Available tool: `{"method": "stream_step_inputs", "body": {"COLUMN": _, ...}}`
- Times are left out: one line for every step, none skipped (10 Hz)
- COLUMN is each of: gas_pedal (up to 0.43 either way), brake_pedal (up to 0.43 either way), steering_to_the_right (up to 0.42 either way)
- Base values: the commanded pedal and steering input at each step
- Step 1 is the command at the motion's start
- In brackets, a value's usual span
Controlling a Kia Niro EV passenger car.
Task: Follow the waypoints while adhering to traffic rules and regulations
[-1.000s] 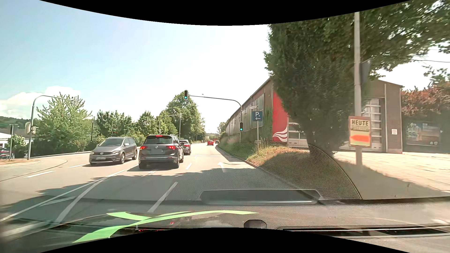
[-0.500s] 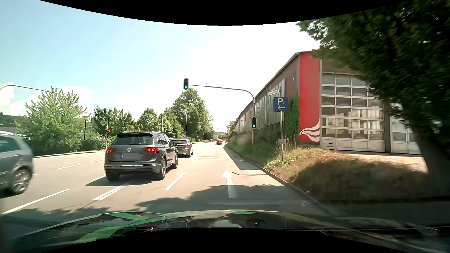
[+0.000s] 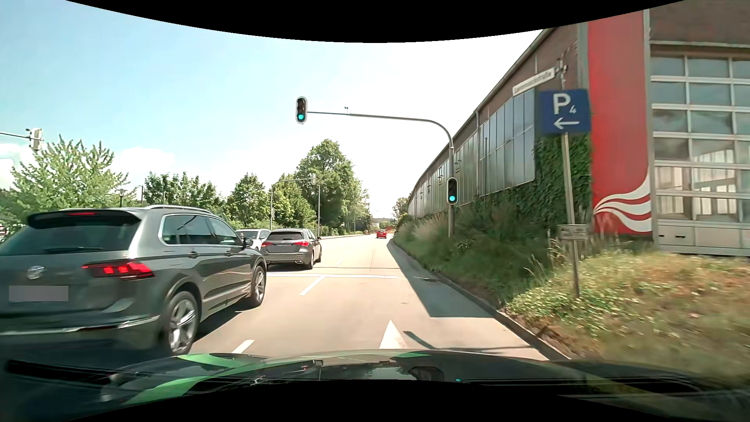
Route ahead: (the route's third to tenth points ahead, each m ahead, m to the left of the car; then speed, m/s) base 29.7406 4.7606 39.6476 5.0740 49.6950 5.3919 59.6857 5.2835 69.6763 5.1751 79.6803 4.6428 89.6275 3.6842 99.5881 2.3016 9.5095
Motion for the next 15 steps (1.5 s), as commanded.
{"method": "stream_step_inputs", "body": {"gas_pedal": 0.299, "brake_pedal": 0.000, "steering_to_the_right": -0.025}}
{"method": "stream_step_inputs", "body": {"gas_pedal": 0.299, "brake_pedal": 0.000, "steering_to_the_right": -0.022}}
{"method": "stream_step_inputs", "body": {"gas_pedal": 0.299, "brake_pedal": 0.000, "steering_to_the_right": -0.022}}
{"method": "stream_step_inputs", "body": {"gas_pedal": 0.311, "brake_pedal": 0.000, "steering_to_the_right": -0.022}}
{"method": "stream_step_inputs", "body": {"gas_pedal": 0.311, "brake_pedal": 0.000, "steering_to_the_right": -0.022}}
{"method": "stream_step_inputs", "body": {"gas_pedal": 0.319, "brake_pedal": 0.000, "steering_to_the_right": -0.022}}
{"method": "stream_step_inputs", "body": {"gas_pedal": 0.319, "brake_pedal": 0.000, "steering_to_the_right": -0.022}}
{"method": "stream_step_inputs", "body": {"gas_pedal": 0.319, "brake_pedal": 0.000, "steering_to_the_right": -0.022}}
{"method": "stream_step_inputs", "body": {"gas_pedal": 0.331, "brake_pedal": 0.000, "steering_to_the_right": -0.020}}
{"method": "stream_step_inputs", "body": {"gas_pedal": 0.331, "brake_pedal": 0.000, "steering_to_the_right": -0.014}}
{"method": "stream_step_inputs", "body": {"gas_pedal": 0.331, "brake_pedal": 0.000, "steering_to_the_right": -0.011}}
{"method": "stream_step_inputs", "body": {"gas_pedal": 0.331, "brake_pedal": 0.000, "steering_to_the_right": -0.011}}
{"method": "stream_step_inputs", "body": {"gas_pedal": 0.331, "brake_pedal": 0.000, "steering_to_the_right": -0.011}}
{"method": "stream_step_inputs", "body": {"gas_pedal": 0.331, "brake_pedal": 0.000, "steering_to_the_right": -0.011}}
{"method": "stream_step_inputs", "body": {"gas_pedal": 0.331, "brake_pedal": 0.000, "steering_to_the_right": -0.011}}
